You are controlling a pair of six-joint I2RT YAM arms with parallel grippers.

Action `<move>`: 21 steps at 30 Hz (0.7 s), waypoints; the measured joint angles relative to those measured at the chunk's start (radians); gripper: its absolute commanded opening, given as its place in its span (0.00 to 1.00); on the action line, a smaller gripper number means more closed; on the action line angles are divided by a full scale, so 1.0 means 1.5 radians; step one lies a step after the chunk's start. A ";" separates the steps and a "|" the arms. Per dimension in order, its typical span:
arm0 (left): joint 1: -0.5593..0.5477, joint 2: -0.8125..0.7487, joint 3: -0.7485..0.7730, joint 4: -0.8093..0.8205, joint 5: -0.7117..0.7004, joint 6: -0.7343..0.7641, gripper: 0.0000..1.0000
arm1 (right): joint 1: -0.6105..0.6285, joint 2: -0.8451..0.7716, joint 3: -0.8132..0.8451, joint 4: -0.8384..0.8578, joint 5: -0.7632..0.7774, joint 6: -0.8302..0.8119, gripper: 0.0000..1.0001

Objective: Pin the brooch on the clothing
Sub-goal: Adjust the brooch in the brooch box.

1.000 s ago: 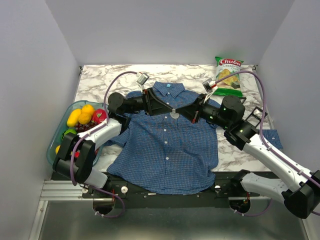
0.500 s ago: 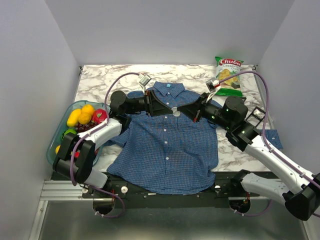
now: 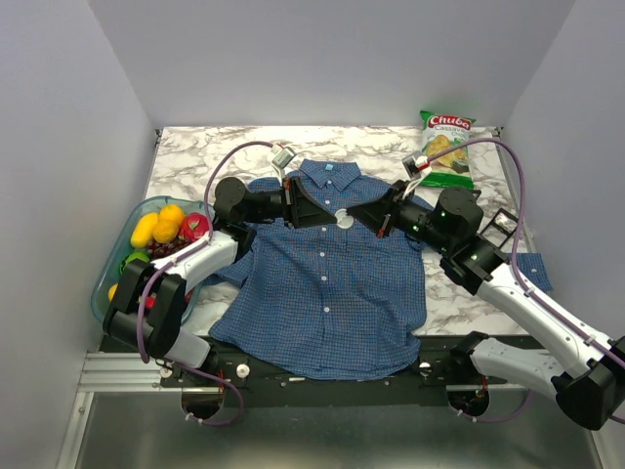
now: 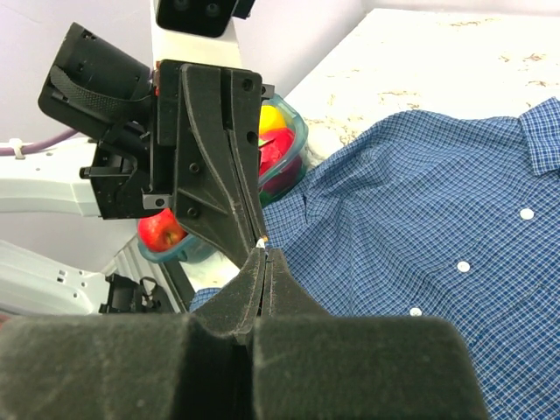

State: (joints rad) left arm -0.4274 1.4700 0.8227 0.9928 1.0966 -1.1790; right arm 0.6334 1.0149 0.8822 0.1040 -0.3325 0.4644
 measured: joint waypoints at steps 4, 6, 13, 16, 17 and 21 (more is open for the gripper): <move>0.001 0.000 0.000 0.010 0.004 -0.008 0.00 | 0.000 0.000 0.000 -0.001 0.005 0.000 0.03; 0.001 0.000 0.000 0.011 0.008 -0.011 0.00 | 0.000 -0.001 0.000 -0.007 0.007 -0.001 0.08; -0.002 0.005 0.000 0.006 0.024 -0.012 0.00 | 0.000 -0.003 0.002 -0.060 0.020 -0.019 0.28; -0.009 0.010 0.000 0.004 0.028 -0.011 0.00 | 0.000 -0.010 0.003 -0.088 0.022 -0.029 0.36; -0.012 0.012 0.000 0.004 0.028 -0.011 0.00 | 0.000 -0.013 0.003 -0.097 0.022 -0.032 0.38; -0.026 0.018 0.001 0.002 0.031 -0.006 0.00 | -0.001 -0.019 0.004 -0.129 0.022 -0.042 0.48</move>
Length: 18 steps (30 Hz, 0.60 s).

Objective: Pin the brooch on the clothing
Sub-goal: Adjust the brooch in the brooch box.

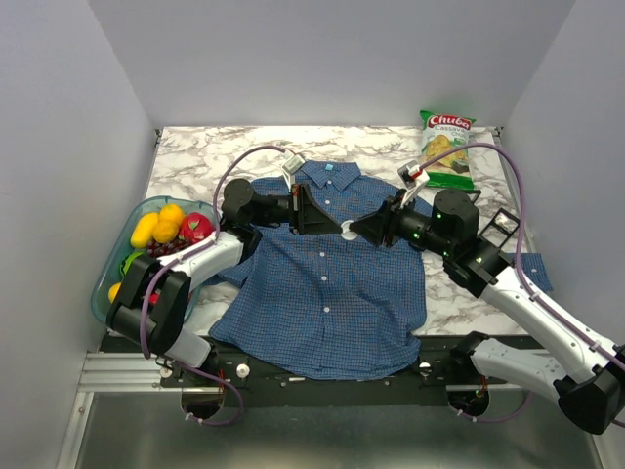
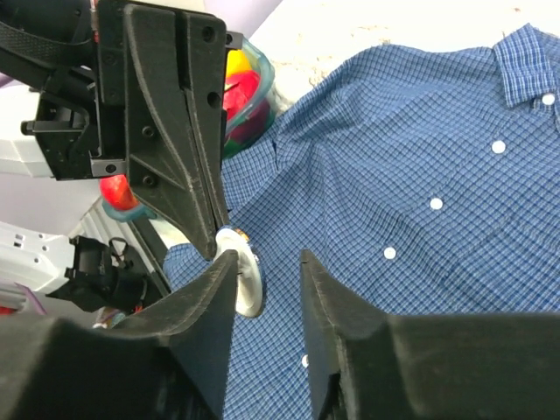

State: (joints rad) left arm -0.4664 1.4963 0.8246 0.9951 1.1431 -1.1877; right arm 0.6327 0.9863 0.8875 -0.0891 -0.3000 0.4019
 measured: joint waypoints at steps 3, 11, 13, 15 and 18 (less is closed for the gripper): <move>-0.005 0.002 0.000 -0.002 0.002 0.006 0.00 | -0.004 -0.003 0.002 -0.018 0.000 -0.006 0.58; -0.018 0.003 0.017 -0.035 0.012 0.031 0.00 | -0.017 -0.008 0.012 -0.048 -0.017 -0.014 0.66; -0.023 0.004 0.022 -0.049 0.014 0.042 0.00 | -0.019 -0.008 0.018 -0.057 -0.026 -0.017 0.66; -0.028 0.004 0.025 -0.063 0.016 0.053 0.00 | -0.022 -0.008 0.021 -0.059 -0.038 -0.019 0.66; -0.035 0.004 0.031 -0.092 0.020 0.073 0.00 | -0.027 -0.008 0.028 -0.063 -0.054 -0.021 0.59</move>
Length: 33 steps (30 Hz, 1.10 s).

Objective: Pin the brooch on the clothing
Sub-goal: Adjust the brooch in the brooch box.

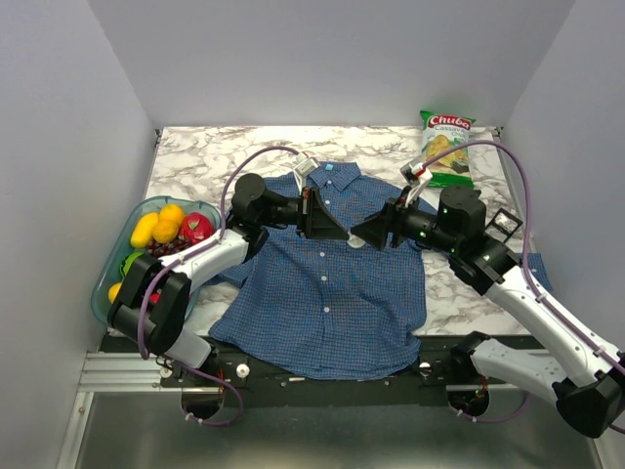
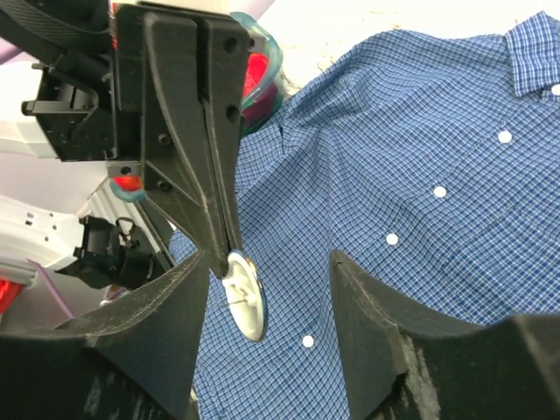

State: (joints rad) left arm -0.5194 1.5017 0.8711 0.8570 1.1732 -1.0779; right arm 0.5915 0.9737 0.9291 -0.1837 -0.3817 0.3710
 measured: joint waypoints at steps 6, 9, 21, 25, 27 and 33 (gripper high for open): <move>-0.003 0.000 0.005 -0.034 0.007 0.026 0.00 | -0.010 0.001 0.007 -0.008 -0.038 -0.004 0.46; -0.003 0.000 0.005 -0.041 0.009 0.033 0.00 | -0.012 0.004 0.011 -0.016 -0.056 -0.005 0.44; -0.004 0.000 0.011 -0.057 0.011 0.043 0.00 | -0.016 0.023 0.012 -0.034 -0.087 -0.016 0.35; -0.004 0.000 0.011 -0.063 0.012 0.047 0.00 | -0.016 0.023 0.012 -0.034 -0.088 -0.017 0.32; -0.005 0.000 0.012 -0.068 0.012 0.053 0.00 | -0.016 0.023 0.012 -0.034 -0.089 -0.017 0.27; -0.007 0.000 0.014 -0.085 0.015 0.066 0.00 | -0.019 0.023 0.012 -0.036 -0.094 -0.020 0.09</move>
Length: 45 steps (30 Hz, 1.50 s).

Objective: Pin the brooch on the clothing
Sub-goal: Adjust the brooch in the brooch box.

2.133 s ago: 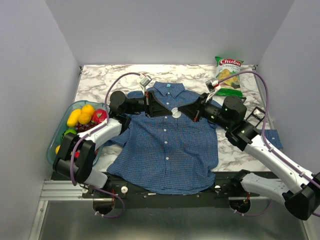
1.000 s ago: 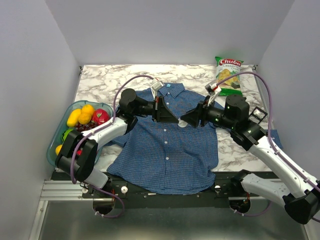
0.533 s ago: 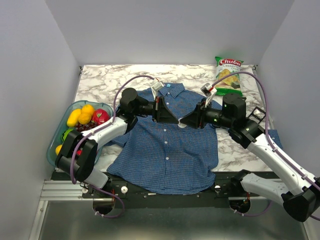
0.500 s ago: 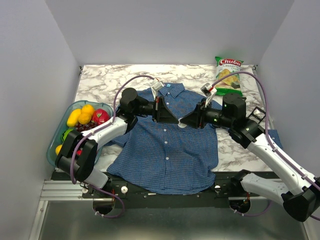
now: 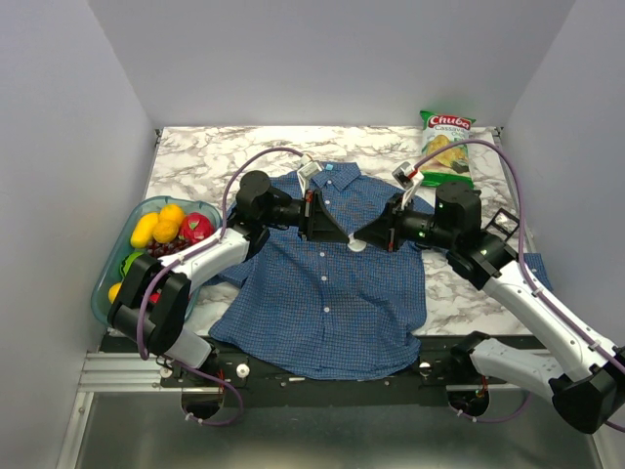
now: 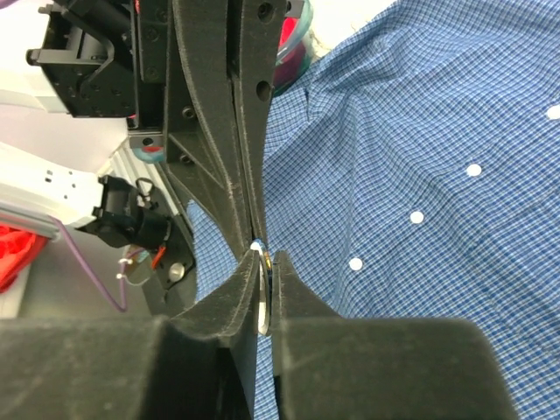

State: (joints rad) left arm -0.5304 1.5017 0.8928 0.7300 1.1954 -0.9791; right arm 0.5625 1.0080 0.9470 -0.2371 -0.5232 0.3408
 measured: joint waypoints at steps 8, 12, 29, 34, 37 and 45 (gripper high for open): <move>0.000 0.000 0.001 -0.013 -0.001 0.010 0.73 | -0.001 0.000 0.000 -0.001 -0.010 0.006 0.00; 0.006 0.000 0.000 0.012 -0.001 -0.017 0.89 | -0.001 -0.008 -0.021 0.027 -0.005 0.024 0.00; 0.064 -0.124 -0.026 0.018 -0.115 0.031 0.84 | -0.001 -0.073 -0.123 0.341 0.046 0.155 0.01; 0.041 -0.123 -0.031 0.012 -0.121 0.036 0.67 | -0.001 -0.074 -0.133 0.382 0.047 0.175 0.01; 0.030 -0.121 -0.037 0.023 -0.121 0.031 0.59 | -0.001 -0.074 -0.134 0.395 0.047 0.184 0.01; 0.024 -0.116 -0.040 0.036 -0.121 0.026 0.51 | 0.001 -0.073 -0.136 0.414 0.046 0.197 0.01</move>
State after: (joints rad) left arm -0.4942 1.3281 0.8333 0.7841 1.0138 -0.9394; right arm 0.5640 0.8978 0.7429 0.3843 -0.4538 0.6357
